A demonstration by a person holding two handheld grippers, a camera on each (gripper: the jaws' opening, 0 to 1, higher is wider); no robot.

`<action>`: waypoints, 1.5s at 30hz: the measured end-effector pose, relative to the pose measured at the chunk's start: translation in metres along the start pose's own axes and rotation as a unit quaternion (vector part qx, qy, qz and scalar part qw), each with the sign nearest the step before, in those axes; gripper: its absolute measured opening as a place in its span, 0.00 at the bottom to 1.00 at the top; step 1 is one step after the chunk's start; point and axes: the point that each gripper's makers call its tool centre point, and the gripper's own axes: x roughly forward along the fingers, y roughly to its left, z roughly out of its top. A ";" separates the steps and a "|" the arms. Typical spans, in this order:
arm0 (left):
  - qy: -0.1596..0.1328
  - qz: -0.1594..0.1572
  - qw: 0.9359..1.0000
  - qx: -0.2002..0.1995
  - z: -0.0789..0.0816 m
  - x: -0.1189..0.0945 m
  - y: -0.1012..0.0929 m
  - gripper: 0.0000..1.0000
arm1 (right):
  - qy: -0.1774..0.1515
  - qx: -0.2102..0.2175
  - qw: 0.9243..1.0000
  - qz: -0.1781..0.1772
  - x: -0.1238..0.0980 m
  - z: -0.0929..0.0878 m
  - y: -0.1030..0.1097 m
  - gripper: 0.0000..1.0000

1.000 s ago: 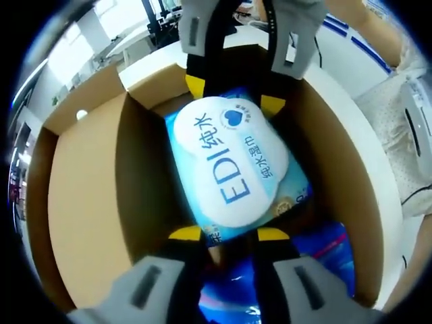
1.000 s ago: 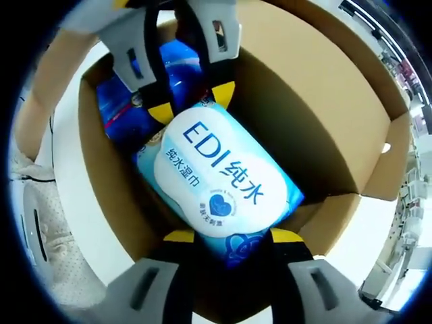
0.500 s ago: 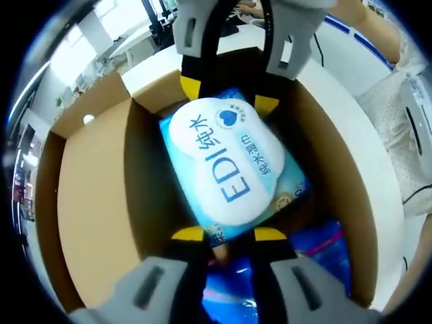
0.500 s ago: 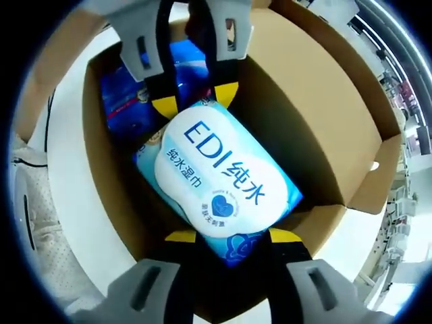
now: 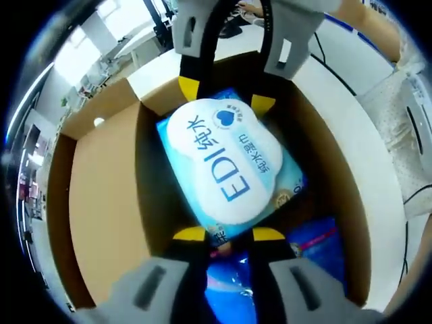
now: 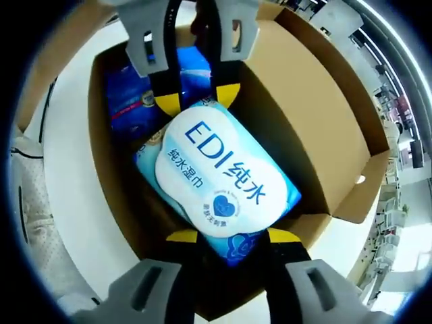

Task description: Operate the shoe box by opening the lid, removing the specified soft item, and placing it in the target area until the item is outside and the box remains undamaged.

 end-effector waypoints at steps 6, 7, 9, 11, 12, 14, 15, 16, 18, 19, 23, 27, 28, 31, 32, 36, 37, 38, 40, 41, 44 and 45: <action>0.001 0.008 1.000 0.000 0.001 -0.009 0.001 0.20 | -0.004 -0.012 1.000 -0.008 -0.007 0.003 -0.003 0.33; 0.002 0.010 1.000 -0.001 0.001 -0.010 0.001 0.20 | -0.005 -0.013 1.000 -0.010 -0.009 0.004 -0.004 0.32; 0.001 0.013 1.000 -0.001 0.001 -0.013 0.002 0.20 | -0.005 -0.016 1.000 -0.013 -0.013 0.006 -0.005 0.32; 0.000 0.015 1.000 -0.001 0.002 -0.015 0.002 0.20 | -0.006 -0.020 1.000 -0.014 -0.015 0.007 -0.005 0.31; 0.001 0.015 1.000 -0.001 0.002 -0.015 0.002 0.20 | -0.006 -0.021 1.000 -0.015 -0.015 0.007 -0.005 0.31; 0.002 0.013 1.000 -0.001 0.002 -0.015 0.000 0.20 | -0.005 -0.028 0.999 -0.016 -0.015 0.007 -0.004 0.29; 0.003 0.013 1.000 0.000 0.002 -0.015 0.000 0.20 | -0.006 -0.029 0.999 -0.015 -0.015 0.007 -0.004 0.28; 0.006 0.010 1.000 0.000 0.001 -0.014 -0.001 0.19 | -0.009 -0.028 1.000 -0.010 -0.012 0.007 -0.003 0.28; 0.018 -0.005 1.000 -0.009 -0.005 -0.005 -0.005 0.19 | -0.011 -0.025 1.000 0.003 -0.001 0.005 0.002 0.26; 0.030 -0.012 0.999 -0.013 -0.008 0.001 -0.008 0.19 | -0.012 -0.032 0.999 0.012 0.004 0.004 0.007 0.24; 0.039 -0.008 0.999 -0.011 -0.008 0.004 -0.011 0.19 | -0.024 -0.050 0.998 0.024 0.004 0.003 0.005 0.24; 0.039 -0.004 0.999 -0.010 -0.008 0.003 -0.013 0.20 | -0.039 -0.086 0.995 0.029 0.001 0.003 0.004 0.24; 0.036 0.001 0.999 -0.007 -0.007 0.003 -0.012 0.20 | -0.046 -0.102 0.993 0.032 -0.001 0.005 0.005 0.24; 0.030 0.013 0.999 -0.001 -0.006 -0.001 -0.011 0.20 | -0.070 -0.114 0.990 0.035 -0.009 0.011 0.002 0.27; 0.028 0.017 0.999 0.002 -0.005 -0.003 -0.010 0.21 | -0.085 -0.124 0.988 0.034 -0.013 0.016 0.001 0.32; 0.009 0.038 0.999 -0.009 0.000 -0.017 -0.004 0.22 | -0.089 -0.145 0.985 0.033 -0.022 0.018 -0.005 0.48; -0.012 0.054 0.998 -0.012 0.006 -0.021 0.000 0.22 | -0.100 -0.180 0.978 0.034 -0.023 0.022 -0.005 0.50; -0.024 0.056 0.998 -0.017 0.010 -0.025 0.000 0.22 | -0.108 -0.198 0.974 0.031 -0.024 0.025 -0.005 0.52; -0.037 0.050 0.998 -0.025 0.015 -0.030 -0.004 0.23 | -0.103 -0.213 0.971 0.044 -0.023 0.023 -0.003 0.58; -0.037 0.052 0.998 -0.026 0.016 -0.030 -0.005 0.24 | -0.105 -0.218 0.969 0.047 -0.023 0.024 -0.002 0.62; -0.034 0.054 0.997 -0.034 0.016 -0.029 -0.008 0.25 | -0.114 -0.244 0.961 0.068 -0.021 0.029 0.001 0.67; -0.033 0.052 0.997 -0.038 0.016 -0.028 -0.010 0.26 | -0.112 -0.248 0.960 0.069 -0.019 0.030 -0.001 0.67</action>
